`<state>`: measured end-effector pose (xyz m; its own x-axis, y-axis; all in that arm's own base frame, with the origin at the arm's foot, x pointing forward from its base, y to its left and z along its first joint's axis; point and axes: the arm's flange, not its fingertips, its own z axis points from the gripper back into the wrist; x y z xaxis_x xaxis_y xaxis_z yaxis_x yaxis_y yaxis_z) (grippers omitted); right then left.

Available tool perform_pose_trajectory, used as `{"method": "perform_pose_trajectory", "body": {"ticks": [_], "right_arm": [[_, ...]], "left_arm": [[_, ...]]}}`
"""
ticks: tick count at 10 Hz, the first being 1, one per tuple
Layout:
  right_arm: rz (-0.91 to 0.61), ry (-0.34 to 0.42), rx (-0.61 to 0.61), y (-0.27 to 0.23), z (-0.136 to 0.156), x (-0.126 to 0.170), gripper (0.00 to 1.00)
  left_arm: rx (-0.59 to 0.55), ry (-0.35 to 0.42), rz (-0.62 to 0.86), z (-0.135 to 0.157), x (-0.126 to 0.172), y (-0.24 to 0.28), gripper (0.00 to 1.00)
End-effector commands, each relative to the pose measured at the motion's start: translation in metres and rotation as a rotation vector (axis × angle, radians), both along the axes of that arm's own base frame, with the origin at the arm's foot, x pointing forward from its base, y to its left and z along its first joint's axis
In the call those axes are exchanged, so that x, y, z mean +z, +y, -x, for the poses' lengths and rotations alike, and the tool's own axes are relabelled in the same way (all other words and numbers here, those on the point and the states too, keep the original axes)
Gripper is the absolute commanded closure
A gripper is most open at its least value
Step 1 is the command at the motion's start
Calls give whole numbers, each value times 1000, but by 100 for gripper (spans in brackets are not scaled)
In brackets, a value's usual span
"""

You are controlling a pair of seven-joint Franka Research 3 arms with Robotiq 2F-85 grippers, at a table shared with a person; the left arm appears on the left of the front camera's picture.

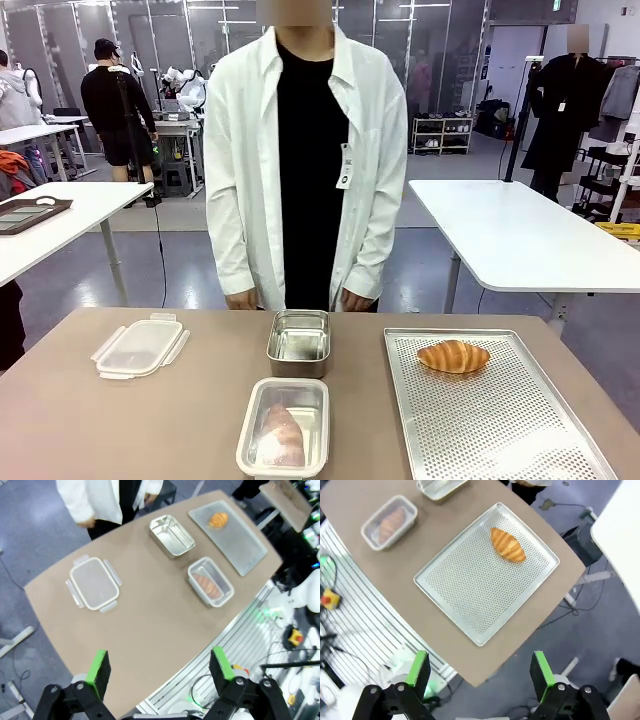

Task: Place the bread into the airtight container.
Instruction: Pick up a Butter Roll and place it into an empty Airtight Container.

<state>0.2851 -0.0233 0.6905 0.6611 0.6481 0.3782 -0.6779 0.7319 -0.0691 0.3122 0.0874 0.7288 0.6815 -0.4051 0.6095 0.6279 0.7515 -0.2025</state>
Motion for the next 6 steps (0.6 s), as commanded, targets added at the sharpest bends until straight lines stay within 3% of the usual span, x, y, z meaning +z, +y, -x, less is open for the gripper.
{"method": "perform_pose_trajectory", "body": {"ticks": [1,3,6], "right_arm": [[134,-18,191,21,-48,-14,0],[210,23,365,46,-100,-53,0],[260,42,611,66,-140,-96,0]], "left_arm": [[-21,-7,1,1,0,0,0],[-21,-7,1,1,0,0,0],[-21,-7,1,1,0,0,0]]}}
